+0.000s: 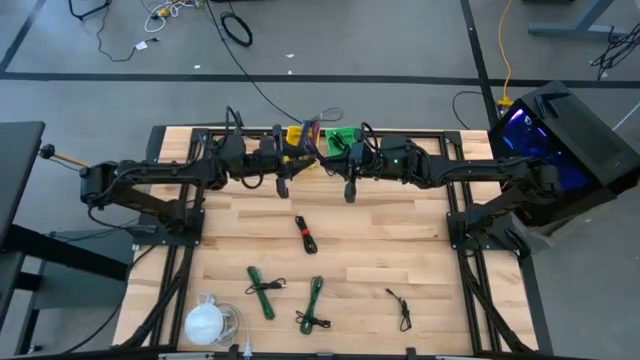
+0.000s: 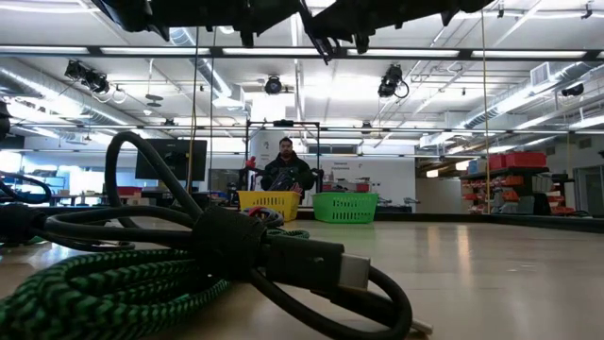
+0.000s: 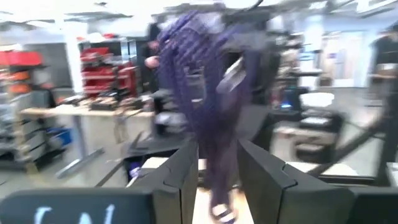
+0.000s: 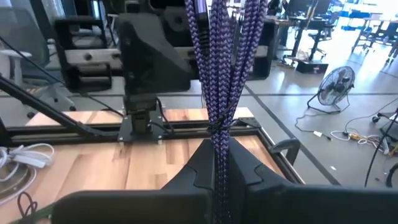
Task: Pick & Place USB Port
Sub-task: Put the purple charger cable into the yellow bin, then put the black usb cable into the green bin
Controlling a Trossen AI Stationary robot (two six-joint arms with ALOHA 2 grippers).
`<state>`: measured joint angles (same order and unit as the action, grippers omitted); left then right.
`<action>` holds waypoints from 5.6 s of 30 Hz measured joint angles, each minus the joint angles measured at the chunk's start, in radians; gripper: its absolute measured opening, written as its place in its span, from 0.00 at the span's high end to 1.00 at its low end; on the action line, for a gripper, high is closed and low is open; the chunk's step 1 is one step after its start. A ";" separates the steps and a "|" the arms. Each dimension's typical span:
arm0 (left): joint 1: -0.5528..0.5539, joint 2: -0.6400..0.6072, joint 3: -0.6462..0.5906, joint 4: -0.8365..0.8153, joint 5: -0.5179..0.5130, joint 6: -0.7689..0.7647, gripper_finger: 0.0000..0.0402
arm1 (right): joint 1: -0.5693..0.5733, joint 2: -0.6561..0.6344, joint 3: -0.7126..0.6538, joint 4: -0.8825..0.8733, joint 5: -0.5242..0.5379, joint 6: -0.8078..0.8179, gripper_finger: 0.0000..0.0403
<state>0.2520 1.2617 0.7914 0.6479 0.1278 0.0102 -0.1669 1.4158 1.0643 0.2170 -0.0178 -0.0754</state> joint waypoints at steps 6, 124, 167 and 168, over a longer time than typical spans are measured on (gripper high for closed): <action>0.000 0.000 0.000 0.042 0.031 -0.006 0.71 | 0.000 0.006 0.001 0.029 -0.017 -0.004 0.98; 0.423 0.384 0.000 -0.221 -0.109 -0.203 0.44 | 0.097 0.135 0.000 -0.105 0.133 0.067 0.47; 0.294 0.384 0.001 -0.266 -0.439 -0.004 0.54 | 0.085 0.136 -0.001 -0.107 0.141 0.060 0.47; 0.292 0.377 0.001 -0.265 -0.409 -0.006 0.54 | 0.085 0.136 -0.001 -0.108 0.141 0.058 0.47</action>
<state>0.5444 1.6390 0.7919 0.3825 -0.2809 0.0042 -0.0818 1.5517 1.0637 0.1086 0.1230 -0.0174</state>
